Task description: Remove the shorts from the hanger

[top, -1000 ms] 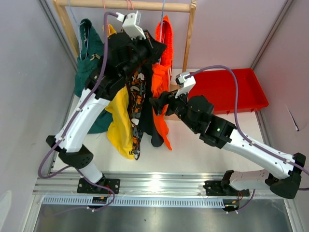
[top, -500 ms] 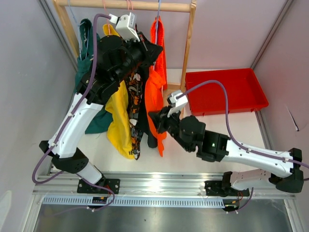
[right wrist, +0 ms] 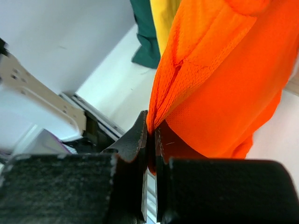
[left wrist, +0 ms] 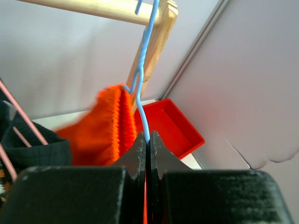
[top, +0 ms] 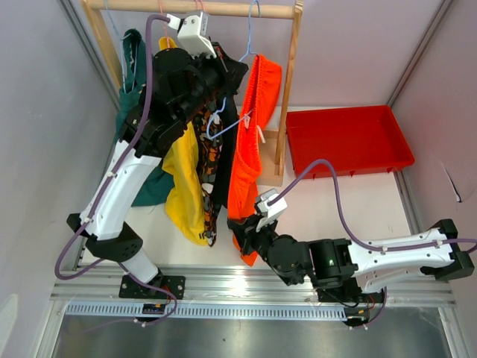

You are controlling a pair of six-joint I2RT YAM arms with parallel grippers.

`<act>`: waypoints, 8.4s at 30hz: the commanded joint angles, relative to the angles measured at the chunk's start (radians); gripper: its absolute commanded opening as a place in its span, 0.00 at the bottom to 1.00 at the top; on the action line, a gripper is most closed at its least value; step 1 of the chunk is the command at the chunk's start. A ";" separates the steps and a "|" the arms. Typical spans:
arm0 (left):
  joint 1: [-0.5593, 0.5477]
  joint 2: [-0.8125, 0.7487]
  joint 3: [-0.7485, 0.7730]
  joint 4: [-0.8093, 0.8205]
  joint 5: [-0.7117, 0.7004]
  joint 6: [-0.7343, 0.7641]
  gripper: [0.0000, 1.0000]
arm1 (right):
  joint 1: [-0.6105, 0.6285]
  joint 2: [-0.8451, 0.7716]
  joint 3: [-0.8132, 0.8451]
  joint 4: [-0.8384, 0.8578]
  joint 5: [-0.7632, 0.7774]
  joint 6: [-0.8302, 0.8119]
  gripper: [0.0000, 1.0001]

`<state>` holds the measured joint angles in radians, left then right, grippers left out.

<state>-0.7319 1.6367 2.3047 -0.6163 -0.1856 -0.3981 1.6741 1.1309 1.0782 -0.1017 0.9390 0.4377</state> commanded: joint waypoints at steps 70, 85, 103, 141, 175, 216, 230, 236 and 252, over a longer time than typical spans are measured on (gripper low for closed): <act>-0.115 -0.207 -0.348 -0.011 -0.090 0.083 0.00 | -1.688 0.198 -0.010 0.135 -0.893 0.009 0.99; -0.002 0.222 0.134 0.179 -0.143 0.091 0.00 | -1.501 -0.238 -0.297 0.027 -0.948 0.049 1.00; 0.028 0.328 0.177 0.391 -0.075 0.053 0.00 | -1.381 -0.260 -0.330 0.014 -0.893 0.027 0.99; 0.160 0.023 -0.018 0.108 -0.061 0.084 0.86 | -1.228 -0.362 -0.383 -0.056 -0.769 0.064 0.99; 0.232 0.199 0.044 0.052 -0.086 -0.025 0.58 | -1.223 -0.336 -0.423 -0.049 -0.720 0.022 0.99; 0.250 0.301 0.148 0.090 -0.017 -0.024 0.00 | -1.257 -0.307 -0.431 -0.016 -0.744 -0.010 0.99; 0.236 0.154 0.191 0.116 0.212 -0.186 0.00 | -1.035 -0.252 -0.068 -0.052 -0.809 -0.174 0.99; 0.198 0.071 0.089 0.148 0.190 -0.209 0.00 | -0.823 -0.163 0.068 -0.015 -0.674 -0.200 0.99; 0.158 -0.120 -0.183 0.204 0.130 -0.226 0.00 | -0.464 0.147 0.284 0.124 -0.388 -0.280 0.99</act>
<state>-0.5694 1.5978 2.1414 -0.5316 -0.0490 -0.6136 1.1961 1.2671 1.2968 -0.0681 0.4747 0.1860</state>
